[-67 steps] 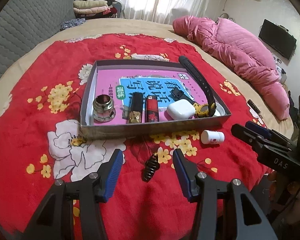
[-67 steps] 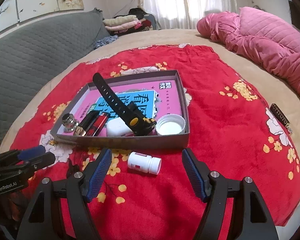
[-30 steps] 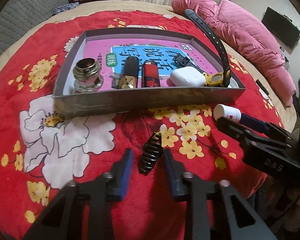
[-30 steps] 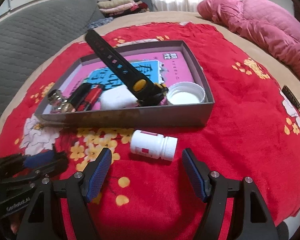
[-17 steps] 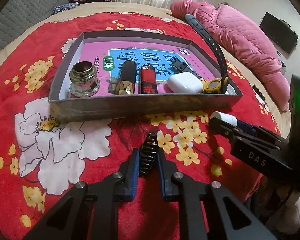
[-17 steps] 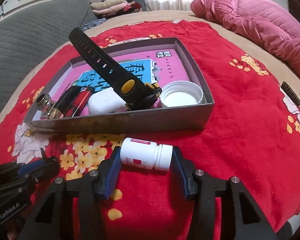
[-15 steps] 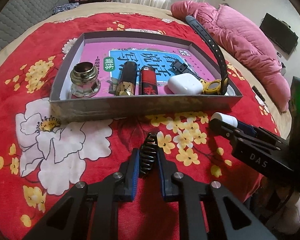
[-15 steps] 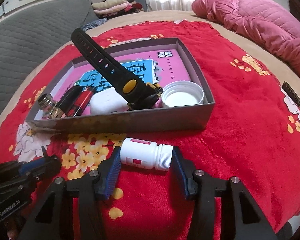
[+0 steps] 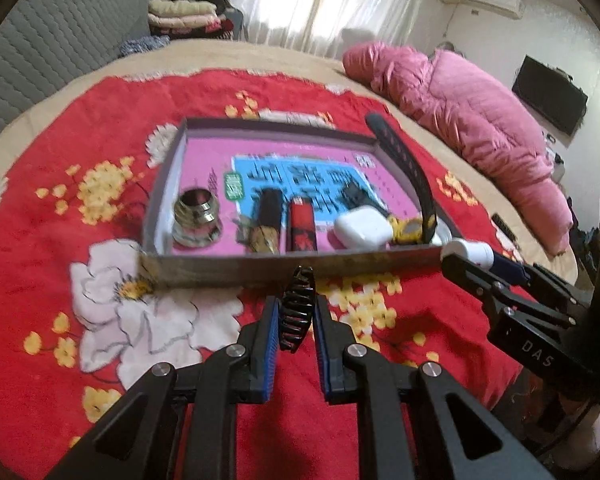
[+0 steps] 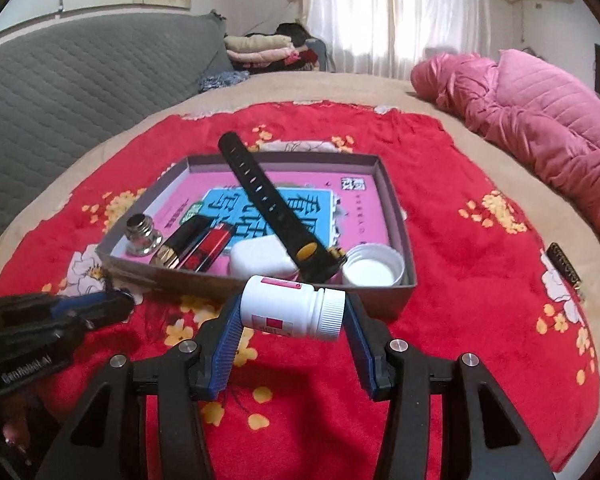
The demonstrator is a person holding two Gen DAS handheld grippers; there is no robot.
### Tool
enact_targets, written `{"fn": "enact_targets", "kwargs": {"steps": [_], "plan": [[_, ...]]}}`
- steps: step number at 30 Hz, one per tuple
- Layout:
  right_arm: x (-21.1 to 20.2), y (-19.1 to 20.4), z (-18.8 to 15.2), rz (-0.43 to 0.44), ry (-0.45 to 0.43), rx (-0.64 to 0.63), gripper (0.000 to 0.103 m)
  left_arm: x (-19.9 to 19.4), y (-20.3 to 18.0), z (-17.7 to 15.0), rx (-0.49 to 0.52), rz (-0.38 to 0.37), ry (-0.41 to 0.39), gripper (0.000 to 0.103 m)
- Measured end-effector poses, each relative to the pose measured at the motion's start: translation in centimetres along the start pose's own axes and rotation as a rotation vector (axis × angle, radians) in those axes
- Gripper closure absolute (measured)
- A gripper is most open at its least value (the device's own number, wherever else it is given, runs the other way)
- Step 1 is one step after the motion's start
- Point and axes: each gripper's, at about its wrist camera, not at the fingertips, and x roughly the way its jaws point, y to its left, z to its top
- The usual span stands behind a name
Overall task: Organize rigid objects
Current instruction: 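Carry the coil spring and the pill bottle over the box with both tools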
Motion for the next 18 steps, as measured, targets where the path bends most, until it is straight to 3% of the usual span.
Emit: {"fn": "enact_targets", "kwargs": {"steps": [7,18], "plan": [[-0.1,-1.9,0.8,-0.048,-0.03,0.039,0.052,-0.8,0.6,0.9,-0.015,0.016,-0.063,0.086],[0.4,-4.6,1.2,-0.1,-0.04,0.103,0.052,0.4,2.4,2.3,-0.073,0.007,-0.093,0.086]]}}
